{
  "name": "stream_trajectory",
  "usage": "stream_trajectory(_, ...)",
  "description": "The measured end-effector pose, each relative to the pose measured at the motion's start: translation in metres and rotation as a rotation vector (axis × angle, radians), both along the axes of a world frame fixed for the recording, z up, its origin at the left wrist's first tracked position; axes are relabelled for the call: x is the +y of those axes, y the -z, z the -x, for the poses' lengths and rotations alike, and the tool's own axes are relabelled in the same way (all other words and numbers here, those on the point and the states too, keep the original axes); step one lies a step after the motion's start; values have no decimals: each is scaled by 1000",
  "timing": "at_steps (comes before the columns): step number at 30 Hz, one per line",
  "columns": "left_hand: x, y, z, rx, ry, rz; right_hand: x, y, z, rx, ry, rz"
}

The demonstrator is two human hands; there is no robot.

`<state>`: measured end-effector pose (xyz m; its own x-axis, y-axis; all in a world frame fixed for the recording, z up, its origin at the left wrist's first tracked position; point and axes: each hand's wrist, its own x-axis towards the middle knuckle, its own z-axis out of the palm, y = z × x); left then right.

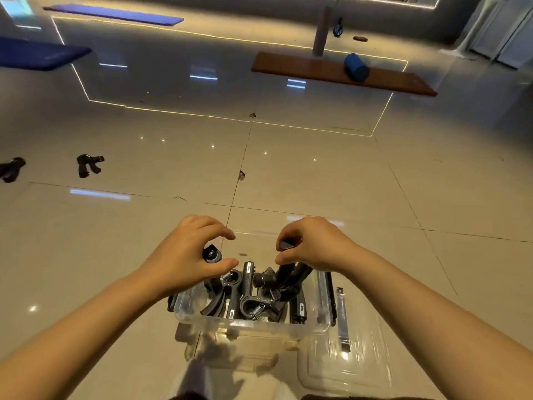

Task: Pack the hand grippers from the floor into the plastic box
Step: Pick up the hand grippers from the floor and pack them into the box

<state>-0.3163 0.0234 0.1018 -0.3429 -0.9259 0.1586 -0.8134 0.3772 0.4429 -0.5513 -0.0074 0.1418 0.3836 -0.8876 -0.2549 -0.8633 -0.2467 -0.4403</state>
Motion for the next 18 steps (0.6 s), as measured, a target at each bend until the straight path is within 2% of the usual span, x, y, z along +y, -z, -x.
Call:
stream_trajectory(4,-1,63,-1,106,-32,-52,-19,26,-1,191,-64,127)
stream_trajectory(10,-1,146,-2,170,-116,134,-46,98,-3,192,-50,154)
stream_trajectory(14,2,186,0,176,-130,147,-58,136,-9,241,-78,178)
stream_trajectory(18,2,196,3,179,-150,155,-58,162,-18,254,-112,141)
